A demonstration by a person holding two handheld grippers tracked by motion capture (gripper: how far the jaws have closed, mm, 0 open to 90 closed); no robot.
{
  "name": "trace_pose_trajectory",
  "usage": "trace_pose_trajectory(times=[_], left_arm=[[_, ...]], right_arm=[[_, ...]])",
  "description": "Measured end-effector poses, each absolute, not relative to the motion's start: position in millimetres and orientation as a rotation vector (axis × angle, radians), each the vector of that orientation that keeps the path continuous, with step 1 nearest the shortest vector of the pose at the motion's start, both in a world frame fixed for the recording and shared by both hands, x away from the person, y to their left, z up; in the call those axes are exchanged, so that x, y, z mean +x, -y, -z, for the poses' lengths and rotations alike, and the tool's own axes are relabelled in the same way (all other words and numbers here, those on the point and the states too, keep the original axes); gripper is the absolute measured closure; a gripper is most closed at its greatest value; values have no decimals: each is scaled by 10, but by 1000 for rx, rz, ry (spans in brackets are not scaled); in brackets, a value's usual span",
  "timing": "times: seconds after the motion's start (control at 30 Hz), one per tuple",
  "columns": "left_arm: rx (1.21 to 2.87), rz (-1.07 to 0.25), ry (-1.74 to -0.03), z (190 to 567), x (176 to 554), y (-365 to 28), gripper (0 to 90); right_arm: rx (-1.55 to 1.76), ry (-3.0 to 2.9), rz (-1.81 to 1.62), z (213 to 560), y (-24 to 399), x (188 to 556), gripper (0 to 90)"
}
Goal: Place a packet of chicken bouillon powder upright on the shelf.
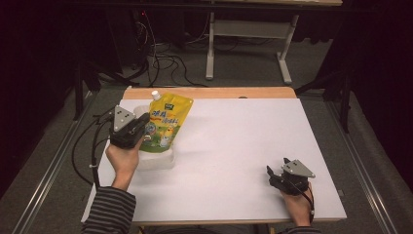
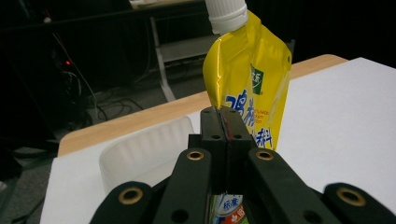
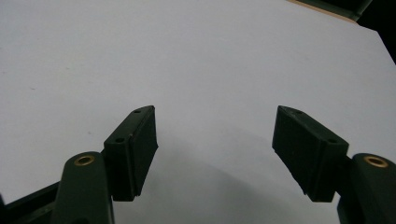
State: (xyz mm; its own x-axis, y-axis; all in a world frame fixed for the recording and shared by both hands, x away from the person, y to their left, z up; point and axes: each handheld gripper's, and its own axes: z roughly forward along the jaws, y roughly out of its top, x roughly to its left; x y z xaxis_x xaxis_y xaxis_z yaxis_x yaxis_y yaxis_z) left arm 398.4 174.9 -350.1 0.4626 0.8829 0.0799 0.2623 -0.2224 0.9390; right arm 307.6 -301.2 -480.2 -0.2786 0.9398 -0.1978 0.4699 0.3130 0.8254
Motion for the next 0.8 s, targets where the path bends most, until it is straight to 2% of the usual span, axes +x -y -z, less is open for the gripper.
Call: trace_pose_trajectory(times=[0.17, 0.4, 0.57, 0.7, 0.8], left_arm=[[1735, -750, -996, 3626, 3877, -1825, 875], [1776, -762, -1043, 3627, 3693, -1931, 870], [1814, -796, -1048, 3667, 3623, -1851, 879], [1768, -755, -1069, 3714, 3604, -1900, 885], [1774, -773, -1063, 3721, 3579, -1882, 887]], right_arm=[[1247, -1881, -859, 4806, 3007, 3077, 310], [1252, -1884, -846, 4805, 3000, 3079, 311], [1251, -1885, -846, 4806, 2998, 3082, 311], [1251, -1887, -847, 4807, 3000, 3082, 311], [1251, -1889, -843, 4806, 2996, 3082, 310]])
